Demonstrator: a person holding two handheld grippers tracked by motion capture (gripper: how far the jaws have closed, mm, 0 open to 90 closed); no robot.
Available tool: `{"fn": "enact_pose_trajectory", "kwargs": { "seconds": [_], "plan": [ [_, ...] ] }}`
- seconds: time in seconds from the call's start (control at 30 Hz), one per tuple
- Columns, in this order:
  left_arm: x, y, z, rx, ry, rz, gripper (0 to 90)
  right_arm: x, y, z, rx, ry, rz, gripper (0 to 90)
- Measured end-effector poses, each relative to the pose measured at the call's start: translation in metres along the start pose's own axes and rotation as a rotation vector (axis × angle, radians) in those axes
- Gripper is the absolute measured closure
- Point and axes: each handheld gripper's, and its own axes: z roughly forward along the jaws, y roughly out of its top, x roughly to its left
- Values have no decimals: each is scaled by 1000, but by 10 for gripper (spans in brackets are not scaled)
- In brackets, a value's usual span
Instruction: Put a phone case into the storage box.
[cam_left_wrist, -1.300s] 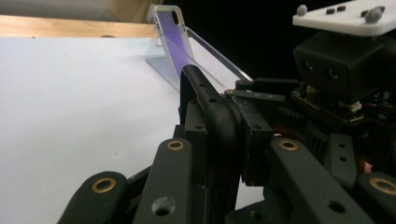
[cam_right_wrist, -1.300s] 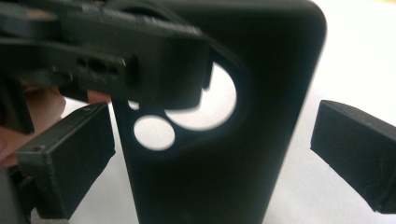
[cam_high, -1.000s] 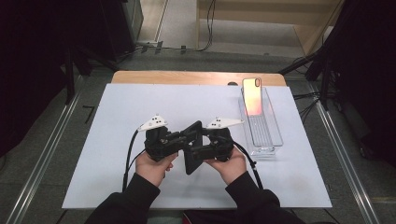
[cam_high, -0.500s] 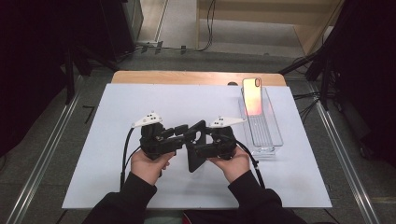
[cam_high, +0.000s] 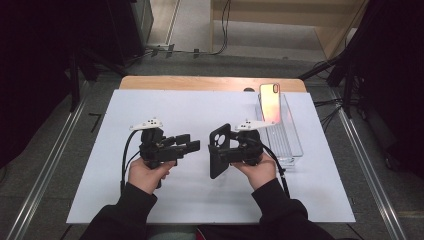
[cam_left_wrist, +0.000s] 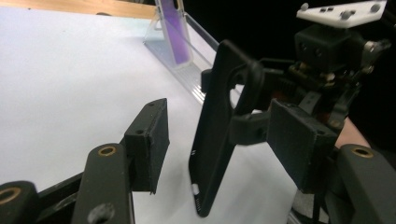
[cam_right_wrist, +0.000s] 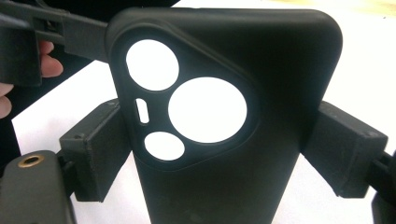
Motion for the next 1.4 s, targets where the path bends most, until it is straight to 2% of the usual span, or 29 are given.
{"fn": "enact_pose_trajectory", "kwargs": {
  "seconds": [0.1, 0.23, 0.43, 0.57, 0.67, 0.8, 0.97, 1.4],
  "plan": [
    [4, -2, 1, 29, -9, 0, 375, -2, 1, -2, 1, 2, 0, 120],
    [8, -5, 2, 89, -28, 21, 365, -4, 1, -3, 4, 9, -4, 120],
    [8, -10, 6, 199, -54, 96, 357, -5, 1, -4, 15, 22, -16, 120],
    [6, -16, 10, 267, -44, 185, 335, -6, 1, -5, 23, 29, -19, 120],
    [8, -22, 12, 297, -48, 205, 335, -6, 1, -5, 27, 33, -20, 120],
    [11, -28, 14, 318, -47, 205, 334, -7, 1, -6, 35, 37, -16, 120],
    [14, -36, 12, 347, -41, 238, 321, -8, 1, -7, 54, 56, -18, 120],
    [23, -50, -1, 353, -17, 206, 314, -5, 3, -8, 83, 79, -45, 120]
  ]
}}
